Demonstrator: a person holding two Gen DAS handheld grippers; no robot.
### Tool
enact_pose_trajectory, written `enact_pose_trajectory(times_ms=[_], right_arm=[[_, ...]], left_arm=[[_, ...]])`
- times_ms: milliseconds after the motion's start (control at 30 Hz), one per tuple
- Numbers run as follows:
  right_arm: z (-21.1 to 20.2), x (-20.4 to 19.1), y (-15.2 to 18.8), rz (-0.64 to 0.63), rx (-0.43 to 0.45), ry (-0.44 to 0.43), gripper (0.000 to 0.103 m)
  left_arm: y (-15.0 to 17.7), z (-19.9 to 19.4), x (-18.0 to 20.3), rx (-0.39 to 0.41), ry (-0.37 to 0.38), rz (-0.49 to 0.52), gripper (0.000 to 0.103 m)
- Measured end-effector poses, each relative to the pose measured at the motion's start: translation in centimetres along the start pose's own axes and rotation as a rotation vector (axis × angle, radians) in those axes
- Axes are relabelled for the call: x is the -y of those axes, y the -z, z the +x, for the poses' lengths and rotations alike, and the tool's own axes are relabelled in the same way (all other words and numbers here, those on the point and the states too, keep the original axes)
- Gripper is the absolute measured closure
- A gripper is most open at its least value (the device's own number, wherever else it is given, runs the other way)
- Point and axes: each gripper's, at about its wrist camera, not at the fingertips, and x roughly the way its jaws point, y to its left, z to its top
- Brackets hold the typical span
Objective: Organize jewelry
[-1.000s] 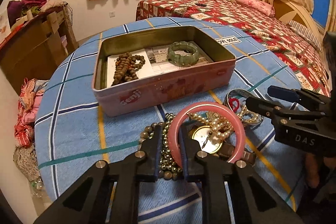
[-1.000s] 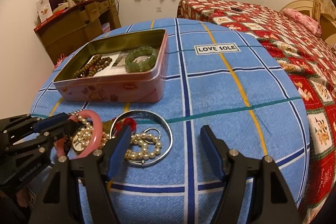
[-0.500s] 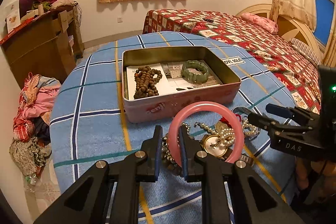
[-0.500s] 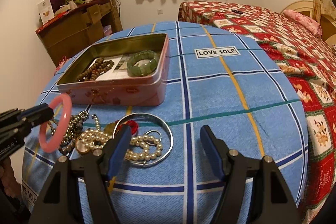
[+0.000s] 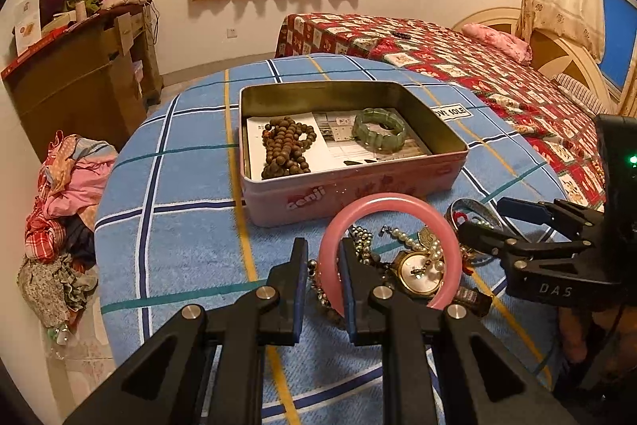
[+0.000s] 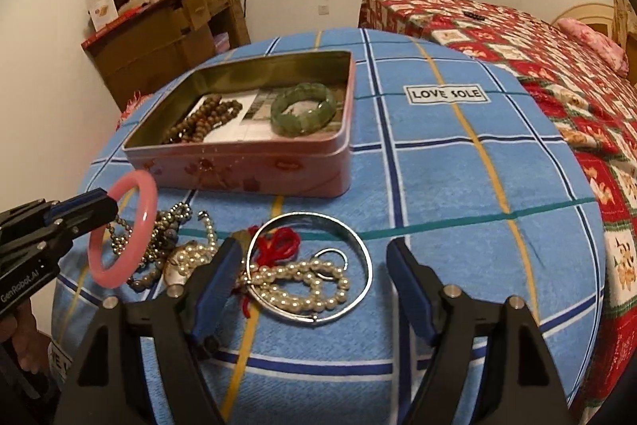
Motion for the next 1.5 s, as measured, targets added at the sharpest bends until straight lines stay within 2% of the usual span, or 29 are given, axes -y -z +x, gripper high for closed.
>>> enact_pose_trajectory(times_ms=[133, 200, 633, 767, 867, 933, 1133, 1500], right_arm=[[0.5, 0.0, 0.0, -0.008, -0.035, 0.006, 0.026], [0.7, -0.2, 0.1, -0.021, -0.049, -0.003, 0.031], [-0.8, -0.5, 0.3, -0.029, 0.014, -0.001, 0.033], [-0.8, -0.6, 0.2, -0.026, 0.019, -0.002, 0.033], [-0.5, -0.5, 0.2, -0.022, 0.012, -0.004, 0.033], [-0.4, -0.5, 0.2, -0.021, 0.009, -0.002, 0.033], [-0.2, -0.3, 0.4, -0.021, 0.003, -0.001, 0.032], [-0.1, -0.4, 0.6, -0.026, -0.001, -0.002, 0.033]], left_arm=[[-0.2, -0.2, -0.1, 0.008, 0.003, -0.003, 0.088], [-0.2, -0.4, -0.1, 0.015, 0.007, -0.005, 0.088], [-1.1, -2.1, -0.1, 0.057, 0.029, -0.011, 0.088], [-0.5, -0.8, -0.2, 0.023, 0.015, -0.011, 0.087], [0.6, 1.6, -0.4, -0.052, 0.002, -0.015, 0.086], [0.8, 2.0, -0.8, -0.053, 0.02, -0.036, 0.085], [0.5, 3.1, -0.2, -0.084, -0.012, 0.006, 0.08], [-0.5, 2.7, -0.2, -0.082, -0.035, 0.046, 0.079]])
